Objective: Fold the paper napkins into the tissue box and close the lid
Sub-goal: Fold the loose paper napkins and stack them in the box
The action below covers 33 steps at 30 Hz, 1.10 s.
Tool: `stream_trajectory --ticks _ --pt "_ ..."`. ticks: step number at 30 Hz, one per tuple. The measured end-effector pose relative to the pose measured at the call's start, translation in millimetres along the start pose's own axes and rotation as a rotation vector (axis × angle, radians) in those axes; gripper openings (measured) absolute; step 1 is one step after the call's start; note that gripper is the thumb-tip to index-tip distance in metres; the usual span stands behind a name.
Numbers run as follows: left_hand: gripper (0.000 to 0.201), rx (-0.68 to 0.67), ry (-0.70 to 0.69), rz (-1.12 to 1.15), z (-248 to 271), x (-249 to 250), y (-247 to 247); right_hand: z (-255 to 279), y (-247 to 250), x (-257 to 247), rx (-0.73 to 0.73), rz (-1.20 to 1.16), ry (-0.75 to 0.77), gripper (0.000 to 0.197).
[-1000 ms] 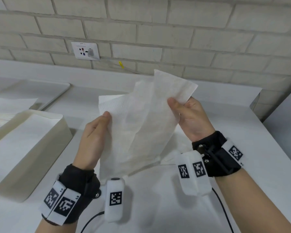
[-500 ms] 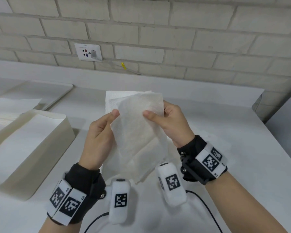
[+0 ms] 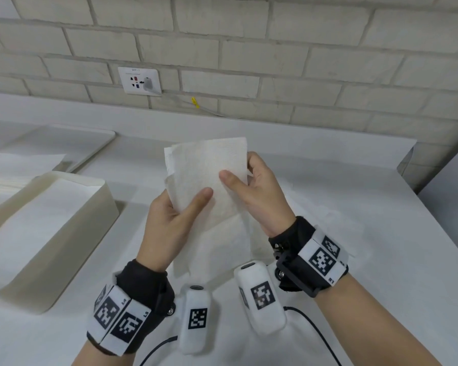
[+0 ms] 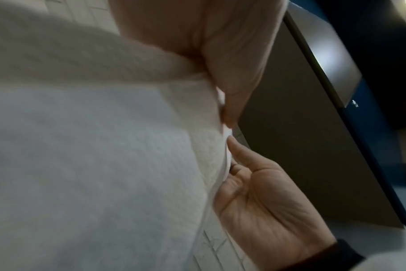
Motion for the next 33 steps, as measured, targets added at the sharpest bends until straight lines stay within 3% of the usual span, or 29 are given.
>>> stream_trajectory --ticks 5,9,12,14,17,21,26,30,33 --pt "0.020 0.160 0.032 0.087 -5 -3 10 5 -7 19 -0.116 0.112 -0.114 0.056" --pt "0.039 0.174 0.046 0.182 -10 -6 13 21 -17 33 -0.333 0.333 -0.091 0.039" --pt "0.081 0.081 0.079 0.154 -15 -22 14 23 -15 31 -0.287 0.376 -0.045 0.031" --pt "0.089 -0.004 0.199 0.121 -17 -41 15 21 -12 28 -0.221 0.381 -0.025 0.026" --pt "0.071 -0.185 0.314 -0.120 -10 -58 11 20 -17 31 -0.171 0.451 0.000 0.023" --pt "0.031 -0.155 0.168 -0.431 -10 -50 17 28 -37 38 -0.196 0.399 -0.117 0.011" --pt "0.043 -0.087 0.079 -0.247 -17 -29 26 33 -59 17 -0.098 0.166 -0.104 0.009" --pt "0.054 -0.072 0.167 -0.150 -19 -43 42 39 -71 34 -0.129 0.178 -0.185 0.018" --pt "0.045 -0.088 0.217 -0.164 -16 -60 48 43 -76 44 -0.128 0.244 -0.249 0.031"
Point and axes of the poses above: each hand's wrist, its own z-axis away from the middle knuckle, its own y-axis out of the back of the hand, x = y × z, the point moved 8 cm from there along -z, towards the middle knuckle, and after that the axes turned 14 degrees about x, right-handed, at the moved point
